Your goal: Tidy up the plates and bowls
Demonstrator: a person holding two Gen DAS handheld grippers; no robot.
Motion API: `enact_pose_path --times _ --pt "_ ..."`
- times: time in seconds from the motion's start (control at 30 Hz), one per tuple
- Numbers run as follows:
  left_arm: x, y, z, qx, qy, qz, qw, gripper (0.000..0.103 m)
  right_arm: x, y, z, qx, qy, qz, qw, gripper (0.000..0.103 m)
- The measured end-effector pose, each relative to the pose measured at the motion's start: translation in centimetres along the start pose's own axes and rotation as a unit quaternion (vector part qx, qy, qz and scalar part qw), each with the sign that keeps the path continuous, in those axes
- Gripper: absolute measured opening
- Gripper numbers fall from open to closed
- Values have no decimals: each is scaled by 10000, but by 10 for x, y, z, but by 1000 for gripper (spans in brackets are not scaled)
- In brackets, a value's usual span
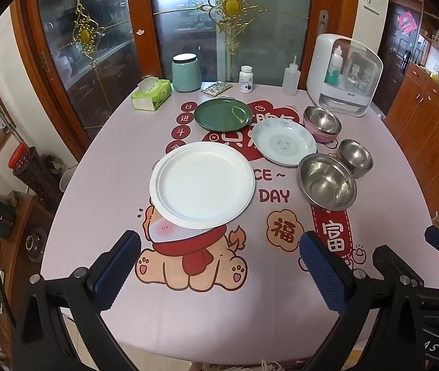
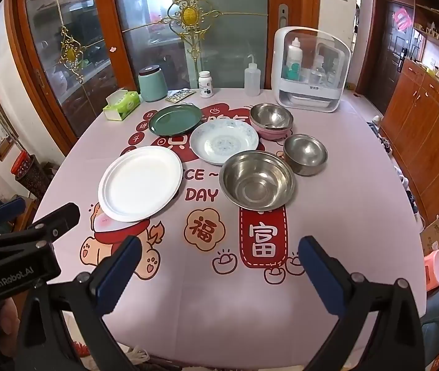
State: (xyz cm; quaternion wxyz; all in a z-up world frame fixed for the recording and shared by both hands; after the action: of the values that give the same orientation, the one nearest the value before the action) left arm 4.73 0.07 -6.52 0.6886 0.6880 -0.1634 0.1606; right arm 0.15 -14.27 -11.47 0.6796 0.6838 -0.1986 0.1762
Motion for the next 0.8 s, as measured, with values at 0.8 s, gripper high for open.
enact_pose_path --times 0.8 --pt "-4 12 12 -8 -228 134 9996 102 -4 9 14 -121 -264 115 9995 102"
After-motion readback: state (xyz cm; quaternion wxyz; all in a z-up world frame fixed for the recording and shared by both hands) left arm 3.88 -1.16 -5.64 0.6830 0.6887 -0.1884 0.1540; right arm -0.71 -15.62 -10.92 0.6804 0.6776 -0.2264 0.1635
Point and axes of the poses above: each gripper's, at about its wrist camera, not at the fingertips, and y roughly against the way its jaws point, z to its right, x to its top, the point moved 8 cm from there along -y, roughly the way its jaws point, and after that the axes turned 9 degrees about -z, right-handed, at the moved point
